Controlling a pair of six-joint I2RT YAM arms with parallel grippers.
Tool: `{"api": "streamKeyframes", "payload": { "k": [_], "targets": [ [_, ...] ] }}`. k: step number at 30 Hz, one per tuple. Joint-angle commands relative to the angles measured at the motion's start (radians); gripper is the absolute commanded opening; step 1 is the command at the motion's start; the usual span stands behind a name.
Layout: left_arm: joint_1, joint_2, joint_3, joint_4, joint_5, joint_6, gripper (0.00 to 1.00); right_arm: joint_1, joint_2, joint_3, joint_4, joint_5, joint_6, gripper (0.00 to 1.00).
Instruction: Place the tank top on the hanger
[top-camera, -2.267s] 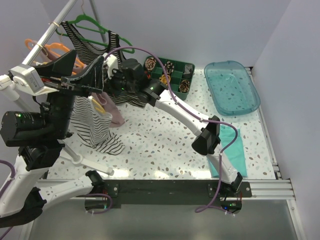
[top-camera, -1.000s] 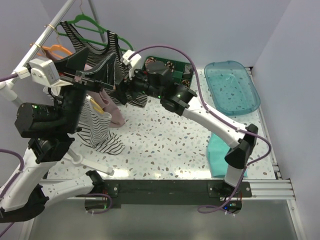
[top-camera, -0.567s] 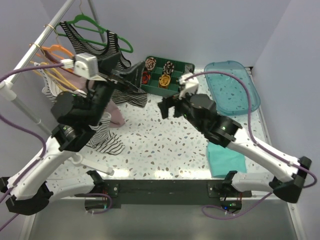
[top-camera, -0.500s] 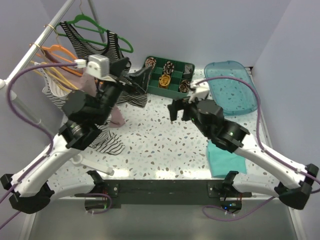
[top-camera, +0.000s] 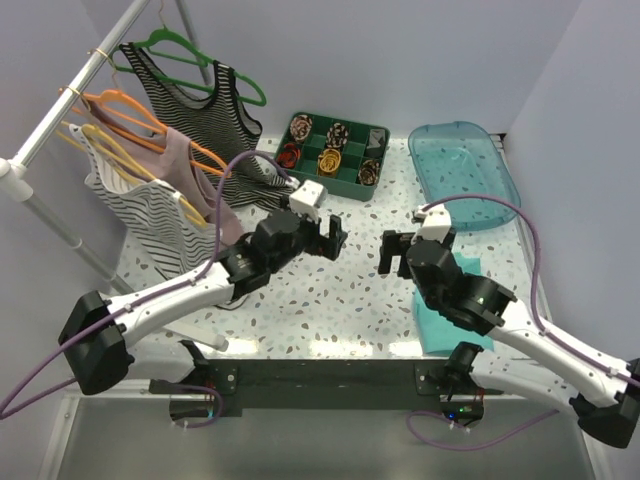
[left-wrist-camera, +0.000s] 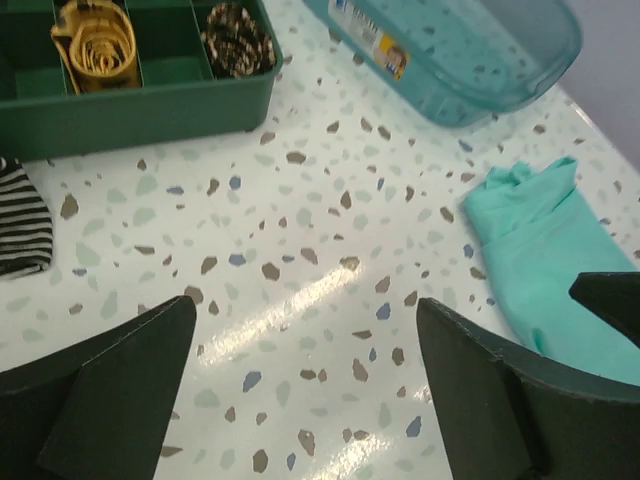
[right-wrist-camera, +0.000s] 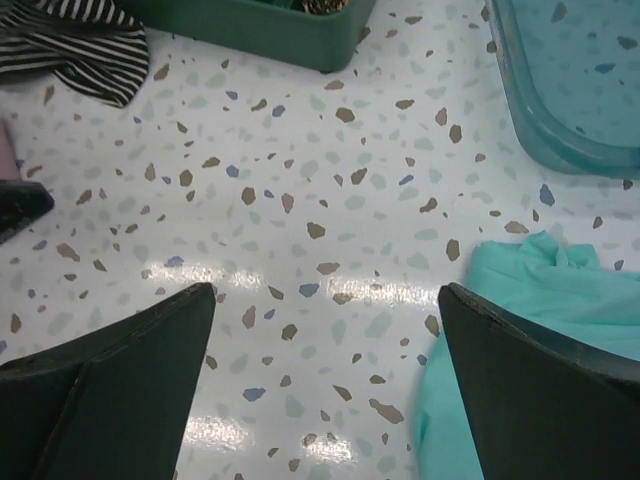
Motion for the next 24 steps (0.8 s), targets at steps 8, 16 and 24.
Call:
{"api": "streamKeyframes", "payload": {
  "k": [8,16,24],
  "targets": [
    [-0.095,-0.003,-0.228,0.047,-0.160,-0.149,1.00,-0.277,0.098,-0.125,0.224,-0.412,0.020,0.99],
    [-0.093,-0.019,-0.222,-0.002,-0.205,-0.210,1.00,-0.281,0.149,-0.131,0.287,-0.461,0.007,0.99],
    [-0.092,-0.037,-0.227,0.028,-0.171,-0.198,1.00,-0.283,0.135,-0.129,0.288,-0.447,-0.011,0.99]
  ]
}}
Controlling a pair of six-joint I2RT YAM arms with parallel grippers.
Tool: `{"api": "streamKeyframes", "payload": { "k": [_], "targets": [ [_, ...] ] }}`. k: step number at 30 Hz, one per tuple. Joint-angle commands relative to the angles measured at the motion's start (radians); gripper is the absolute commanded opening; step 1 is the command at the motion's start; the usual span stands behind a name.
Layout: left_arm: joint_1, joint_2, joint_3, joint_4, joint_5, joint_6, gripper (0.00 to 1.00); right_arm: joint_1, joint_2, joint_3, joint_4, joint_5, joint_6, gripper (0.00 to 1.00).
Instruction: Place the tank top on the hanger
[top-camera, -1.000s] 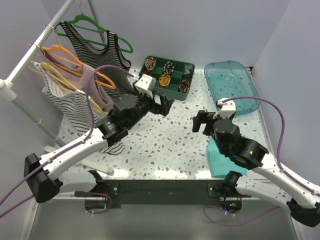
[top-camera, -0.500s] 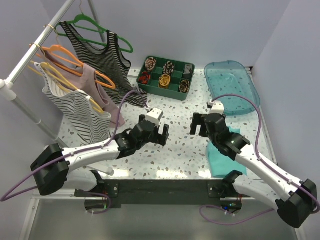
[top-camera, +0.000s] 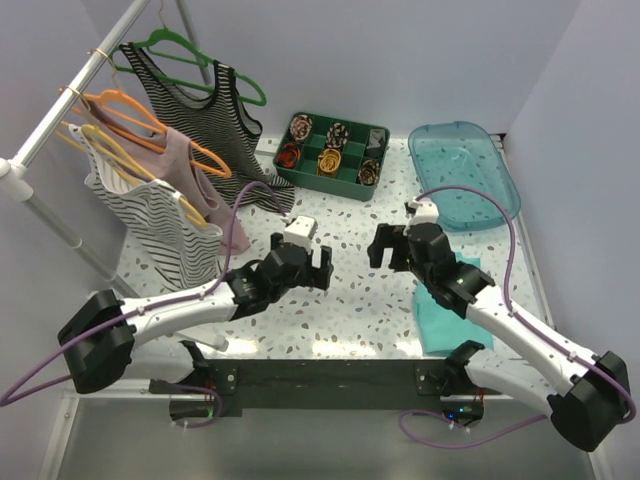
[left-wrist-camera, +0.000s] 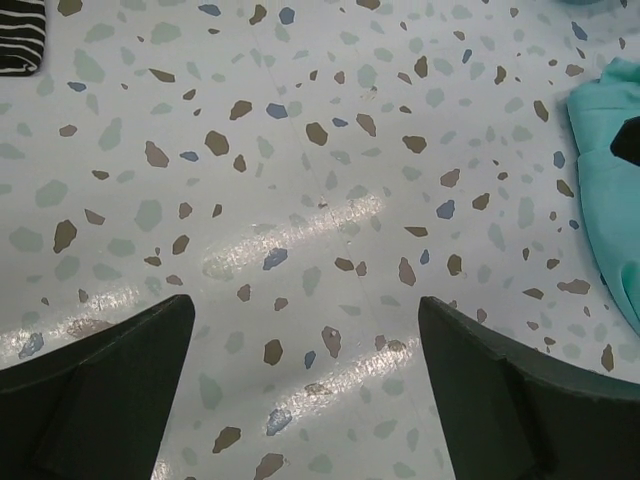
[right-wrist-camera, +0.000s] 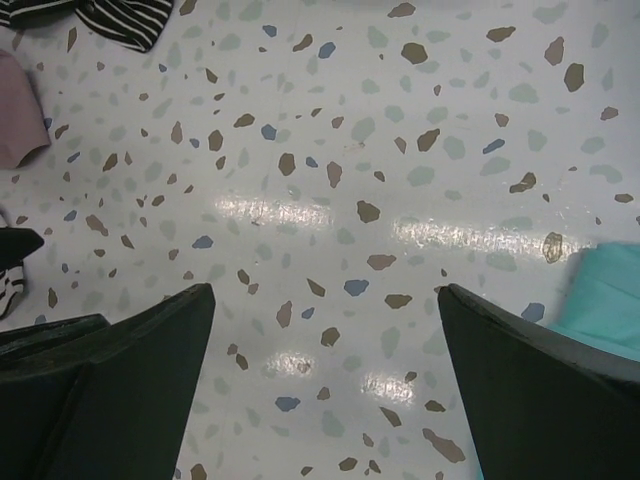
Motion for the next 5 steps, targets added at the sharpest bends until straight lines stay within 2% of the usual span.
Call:
{"api": "streamKeyframes", "payload": {
  "k": [1,5],
  "targets": [
    [-0.003,-0.042,0.014,0.058,-0.004,-0.006,1.00,-0.003,-0.014,0.004,0.042,-0.007,-0.015,0.99],
    [-0.005,-0.049,0.016,0.062,-0.005,0.008,1.00,-0.003,-0.025,0.000,0.041,0.001,-0.014,0.99]
  ]
}}
